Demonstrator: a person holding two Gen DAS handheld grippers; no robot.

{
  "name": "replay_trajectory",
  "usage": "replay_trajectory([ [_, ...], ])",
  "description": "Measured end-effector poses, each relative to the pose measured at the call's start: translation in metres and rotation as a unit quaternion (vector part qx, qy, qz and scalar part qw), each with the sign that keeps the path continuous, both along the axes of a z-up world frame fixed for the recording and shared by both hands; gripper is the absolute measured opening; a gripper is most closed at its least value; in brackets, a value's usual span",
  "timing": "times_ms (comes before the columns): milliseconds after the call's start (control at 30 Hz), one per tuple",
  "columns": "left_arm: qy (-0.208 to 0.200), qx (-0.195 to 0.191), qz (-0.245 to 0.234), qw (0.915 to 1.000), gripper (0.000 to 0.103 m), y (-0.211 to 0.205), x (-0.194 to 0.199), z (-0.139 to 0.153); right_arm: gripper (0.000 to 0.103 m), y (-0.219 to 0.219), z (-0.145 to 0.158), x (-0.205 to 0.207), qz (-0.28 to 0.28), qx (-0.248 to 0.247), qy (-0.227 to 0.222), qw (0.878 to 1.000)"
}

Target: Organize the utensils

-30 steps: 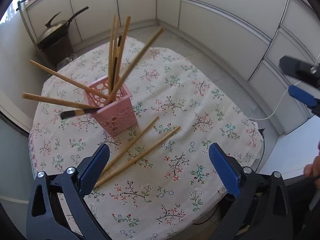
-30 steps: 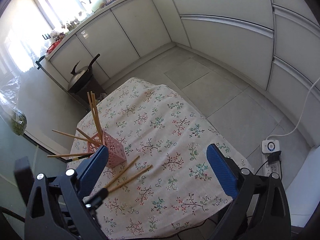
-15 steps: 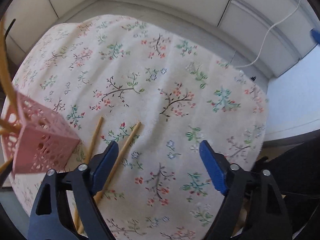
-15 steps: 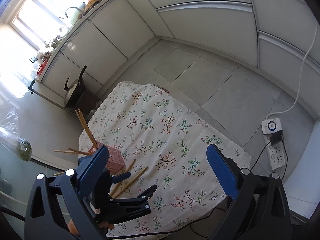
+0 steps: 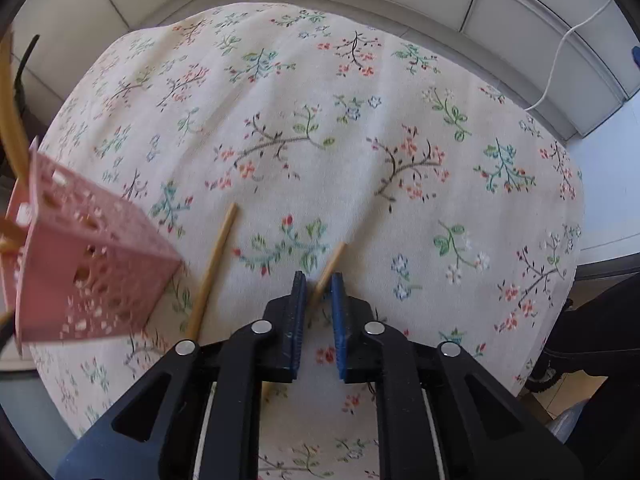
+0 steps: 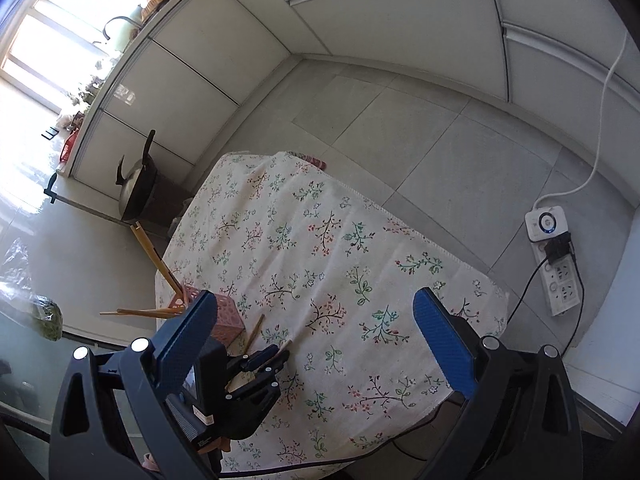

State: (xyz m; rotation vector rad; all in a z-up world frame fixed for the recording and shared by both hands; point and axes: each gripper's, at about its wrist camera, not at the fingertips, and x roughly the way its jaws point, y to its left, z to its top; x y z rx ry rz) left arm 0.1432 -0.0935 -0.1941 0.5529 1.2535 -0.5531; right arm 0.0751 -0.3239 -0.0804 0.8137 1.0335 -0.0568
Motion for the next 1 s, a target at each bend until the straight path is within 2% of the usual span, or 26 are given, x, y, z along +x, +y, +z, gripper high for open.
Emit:
replay_trajectory([
  [33, -0.004, 0.007, 0.004, 1.0, 0.005, 0.002, -0.006, 0.0, 0.095, 0.002, -0.006, 0.002, 0.0, 0.006, 0.009, 1.0],
  [100, -0.009, 0.021, 0.014, 0.9996, 0.005, 0.009, -0.022, 0.002, 0.095, 0.009, -0.02, 0.006, -0.002, 0.017, 0.03, 0.999],
  [167, -0.024, 0.017, 0.032, 0.9991, 0.004, 0.018, -0.037, 0.017, 0.095, 0.021, -0.038, 0.013, 0.006, 0.027, 0.056, 0.998],
  [300, -0.065, -0.039, 0.09, 0.9931, 0.004, 0.051, -0.067, 0.072, 0.095, 0.056, -0.073, 0.027, 0.022, 0.087, 0.102, 0.991],
  [333, -0.078, -0.058, 0.105, 0.9898, 0.004, 0.062, -0.075, 0.087, 0.093, 0.065, -0.079, 0.03, 0.025, 0.096, 0.107, 0.989],
  [400, -0.103, -0.094, 0.131, 0.9816, 0.004, 0.081, -0.085, 0.115, 0.082, 0.088, -0.086, 0.041, 0.033, 0.085, 0.115, 0.989],
  [467, -0.129, -0.13, 0.158, 0.9704, 0.004, 0.106, -0.099, 0.136, 0.059, 0.107, -0.092, 0.049, 0.044, 0.065, 0.12, 0.99],
  [533, -0.151, -0.155, 0.177, 0.9601, 0.004, 0.127, -0.105, 0.149, 0.048, 0.122, -0.097, 0.055, 0.057, 0.055, 0.123, 0.989],
  [667, -0.19, -0.202, 0.21, 0.9375, 0.004, 0.164, -0.115, 0.177, 0.046, 0.15, -0.097, 0.053, 0.088, 0.017, 0.081, 0.993],
  [700, -0.202, -0.21, 0.218, 0.9315, 0.004, 0.17, -0.116, 0.184, 0.047, 0.158, -0.1, 0.051, 0.105, 0.014, 0.078, 0.991],
  [833, -0.262, -0.254, 0.263, 0.8931, 0.004, 0.208, -0.13, 0.209, 0.048, 0.192, -0.113, 0.039, 0.127, 0.038, 0.093, 0.987],
  [933, -0.314, -0.273, 0.304, 0.8569, 0.004, 0.239, -0.144, 0.226, 0.048, 0.224, -0.121, 0.029, 0.114, 0.055, 0.114, 0.985],
  [1000, -0.357, -0.274, 0.335, 0.828, 0.004, 0.257, -0.156, 0.239, 0.048, 0.242, -0.123, 0.024, 0.103, 0.06, 0.122, 0.985],
])
